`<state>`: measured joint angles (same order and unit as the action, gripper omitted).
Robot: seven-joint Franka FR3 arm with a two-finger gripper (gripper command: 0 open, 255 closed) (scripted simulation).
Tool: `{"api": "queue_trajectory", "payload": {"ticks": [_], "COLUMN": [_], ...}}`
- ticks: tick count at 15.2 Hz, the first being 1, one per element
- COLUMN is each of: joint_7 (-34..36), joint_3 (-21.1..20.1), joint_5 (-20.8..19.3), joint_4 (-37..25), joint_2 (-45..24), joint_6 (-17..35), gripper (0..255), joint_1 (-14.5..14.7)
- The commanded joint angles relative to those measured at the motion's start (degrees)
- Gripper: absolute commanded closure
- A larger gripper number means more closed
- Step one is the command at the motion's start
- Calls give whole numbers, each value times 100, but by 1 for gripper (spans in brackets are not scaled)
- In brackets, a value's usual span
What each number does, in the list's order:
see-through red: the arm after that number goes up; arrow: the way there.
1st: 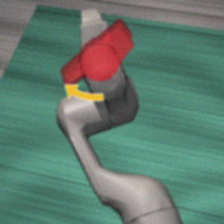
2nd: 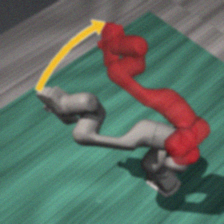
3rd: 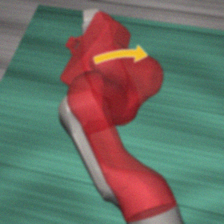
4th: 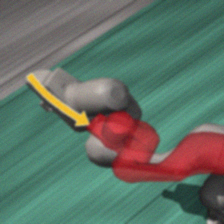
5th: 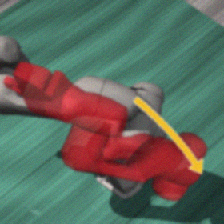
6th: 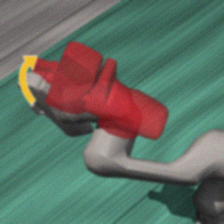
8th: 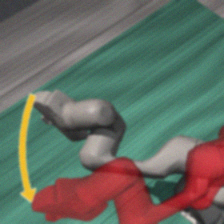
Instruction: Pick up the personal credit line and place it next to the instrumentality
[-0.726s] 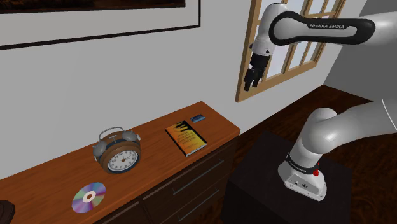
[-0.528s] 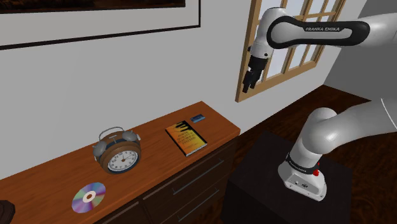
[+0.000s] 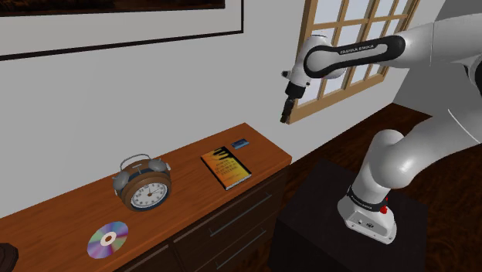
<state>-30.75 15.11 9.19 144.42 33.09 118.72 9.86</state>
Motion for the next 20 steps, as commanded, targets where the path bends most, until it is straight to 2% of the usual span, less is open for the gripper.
{"api": "queue_trajectory", "payload": {"ticks": [1, 6, 11, 14, 17, 20], "joint_7": [-804, -2855, -5134, -6441, -7537, -7651], "joint_3": [280, 958, 1440, 1497, 1379, 1287], "joint_5": [192, 1066, 2410, 3237, 3885, 4087], "joint_4": [-25, -340, -964, -1437, -1914, -1924], "joint_2": [-365, -1424, -2591, -3293, -3910, -4085], "joint_6": [439, 1228, 1455, 1327, 1112, 1233], "gripper": [0, 0, 0, 0, 0, 0], "joint_1": [284, 1145, 1907, 2131, 2175, 2185]}}
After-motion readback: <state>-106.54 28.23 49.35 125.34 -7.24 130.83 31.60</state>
